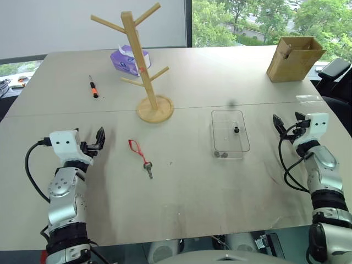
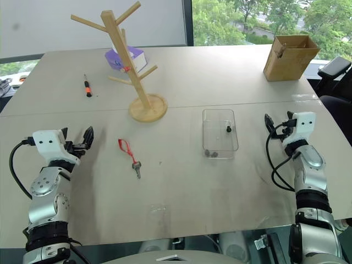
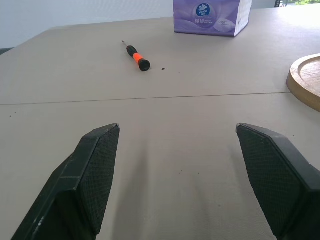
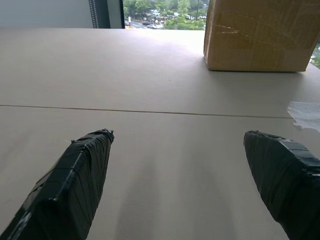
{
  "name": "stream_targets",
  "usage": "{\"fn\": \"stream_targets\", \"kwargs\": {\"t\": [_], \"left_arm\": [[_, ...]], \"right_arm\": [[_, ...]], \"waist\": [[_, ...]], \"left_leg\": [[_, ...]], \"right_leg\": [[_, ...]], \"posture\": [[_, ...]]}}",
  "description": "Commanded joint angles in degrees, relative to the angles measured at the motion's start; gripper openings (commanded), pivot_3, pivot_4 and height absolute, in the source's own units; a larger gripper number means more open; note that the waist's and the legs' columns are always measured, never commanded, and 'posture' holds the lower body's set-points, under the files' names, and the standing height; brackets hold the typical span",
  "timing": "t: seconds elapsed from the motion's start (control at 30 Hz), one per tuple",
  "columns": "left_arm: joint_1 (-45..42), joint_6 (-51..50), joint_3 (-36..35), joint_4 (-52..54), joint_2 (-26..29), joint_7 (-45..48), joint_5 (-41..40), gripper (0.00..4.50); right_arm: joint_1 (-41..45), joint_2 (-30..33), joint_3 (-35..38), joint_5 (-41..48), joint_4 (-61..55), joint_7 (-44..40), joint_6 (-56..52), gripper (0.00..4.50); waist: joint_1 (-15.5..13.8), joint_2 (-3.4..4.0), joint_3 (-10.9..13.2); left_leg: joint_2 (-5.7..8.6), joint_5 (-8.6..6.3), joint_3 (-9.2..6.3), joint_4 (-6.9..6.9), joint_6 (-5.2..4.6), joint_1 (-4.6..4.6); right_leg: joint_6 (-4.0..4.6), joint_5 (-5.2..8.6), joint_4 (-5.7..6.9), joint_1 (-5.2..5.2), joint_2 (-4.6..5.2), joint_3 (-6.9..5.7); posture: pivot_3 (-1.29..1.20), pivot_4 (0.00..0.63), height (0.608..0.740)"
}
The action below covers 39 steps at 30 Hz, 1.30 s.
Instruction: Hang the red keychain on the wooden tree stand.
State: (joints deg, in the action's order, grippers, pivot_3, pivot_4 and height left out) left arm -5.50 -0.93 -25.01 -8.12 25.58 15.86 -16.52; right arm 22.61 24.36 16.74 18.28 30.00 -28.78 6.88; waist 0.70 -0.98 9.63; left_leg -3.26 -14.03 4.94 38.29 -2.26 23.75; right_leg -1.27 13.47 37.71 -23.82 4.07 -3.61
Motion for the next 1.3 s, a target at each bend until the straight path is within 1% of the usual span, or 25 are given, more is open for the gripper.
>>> {"fn": "stream_targets", "kwargs": {"t": [0.03, 0.67, 0.77, 0.87, 0.97, 1.03, 1.1, 1.2, 1.27, 1.3], "left_arm": [[0.12, 0.58, -1.80, 0.00, 0.41, 0.02, -0.96, 3.84], [0.18, 1.79, -1.64, -0.26, -0.09, 0.77, -2.41, 3.84], [0.08, 1.41, -1.45, 1.18, -0.63, 1.81, -4.01, 3.84], [1.32, 1.17, 1.01, 6.04, -0.65, 6.36, -5.93, 3.84], [3.23, -0.83, 3.52, 13.76, -0.86, 9.82, -8.71, 3.84], [6.43, -1.66, 8.38, 20.85, 0.67, 14.81, -8.71, 3.84], [9.57, -2.95, 11.74, 27.32, 1.59, 18.52, -10.29, 3.84], [14.32, -1.94, 15.83, 34.16, 3.51, 24.87, -11.46, 3.84], [17.51, 0.73, 18.06, 36.70, 4.74, 29.67, -11.27, 3.84], [18.69, 1.76, 18.74, 37.10, 5.03, 31.51, -11.43, 3.84]], "right_arm": [[0.80, 0.72, 0.58, 0.10, -2.39, -0.26, 0.72, 4.50], [1.34, 0.91, 0.52, 0.01, -1.79, -0.36, 0.68, 4.50], [1.45, 1.10, 0.56, 0.43, -2.99, 0.32, -1.93, 4.50], [2.10, 2.18, -0.42, 1.31, -10.80, 1.95, -11.11, 4.50], [3.76, 3.73, -1.62, 3.09, -23.84, 5.78, -25.81, 4.50], [5.81, 5.17, -2.93, 5.54, -33.43, 7.68, -36.33, 4.50], [8.97, 5.84, -3.62, 7.58, -40.15, 10.81, -46.37, 4.50], [14.42, 4.85, -4.25, 9.36, -45.98, 16.47, -60.06, 4.50], [18.57, 1.78, -3.39, 10.99, -48.58, 21.33, -71.74, 4.50], [20.32, 0.36, -2.94, 11.19, -49.76, 23.52, -77.44, 4.50]], "waist": [[0.00, 0.00, 0.00], [0.01, 0.00, 0.00], [0.01, 0.00, 0.00], [0.03, 0.04, 0.03], [0.00, 0.08, 0.06], [0.10, 0.12, 0.08], [0.24, 0.14, 0.08], [0.20, 0.13, 0.07], [0.10, 0.13, 0.07], [0.11, 0.15, 0.08]], "left_leg": [[0.00, 0.00, 0.00, 0.00, 0.00, 0.00], [0.00, 0.00, 0.00, 0.00, 0.00, 0.00], [0.00, 0.00, 0.00, 0.00, 0.00, 0.00], [-0.01, 0.00, 0.02, 0.00, 0.00, 0.02], [-0.02, 0.00, 0.04, -0.01, 0.01, 0.04], [-0.02, 0.00, 0.03, -0.01, 0.01, 0.06], [-0.02, -0.01, 0.13, -0.08, 0.01, 0.08], [-0.03, -0.01, 0.19, -0.21, 0.02, 0.09], [-0.06, -0.01, 0.19, -0.25, 0.03, 0.10], [-0.05, -0.01, 0.20, -0.26, 0.03, 0.10]], "right_leg": [[0.00, 0.00, 0.00, 0.00, 0.00, 0.00], [0.00, 0.00, 0.00, 0.00, 0.00, 0.00], [0.00, 0.00, 0.00, 0.00, 0.00, 0.00], [0.00, 0.00, 0.00, -0.01, 0.02, 0.01], [0.01, -0.01, 0.02, -0.06, 0.06, 0.03], [0.02, 0.00, 0.05, -0.10, 0.07, 0.03], [0.04, 0.00, 0.09, -0.23, 0.10, 0.17], [0.07, 0.01, 0.06, -0.36, 0.09, 0.26], [0.10, 0.03, 0.04, -0.39, 0.08, 0.24], [0.27, 0.13, 0.04, -0.42, 0.07, 0.22]], "posture": [[0.00, 0.150, 0.740], [0.00, 0.150, 0.740], [0.00, 0.150, 0.740], [0.00, 0.150, 0.740], [0.00, 0.150, 0.740], [0.00, 0.150, 0.740], [0.00, 0.150, 0.740], [0.00, 0.150, 0.740], [0.00, 0.150, 0.740], [0.00, 0.150, 0.740]]}}
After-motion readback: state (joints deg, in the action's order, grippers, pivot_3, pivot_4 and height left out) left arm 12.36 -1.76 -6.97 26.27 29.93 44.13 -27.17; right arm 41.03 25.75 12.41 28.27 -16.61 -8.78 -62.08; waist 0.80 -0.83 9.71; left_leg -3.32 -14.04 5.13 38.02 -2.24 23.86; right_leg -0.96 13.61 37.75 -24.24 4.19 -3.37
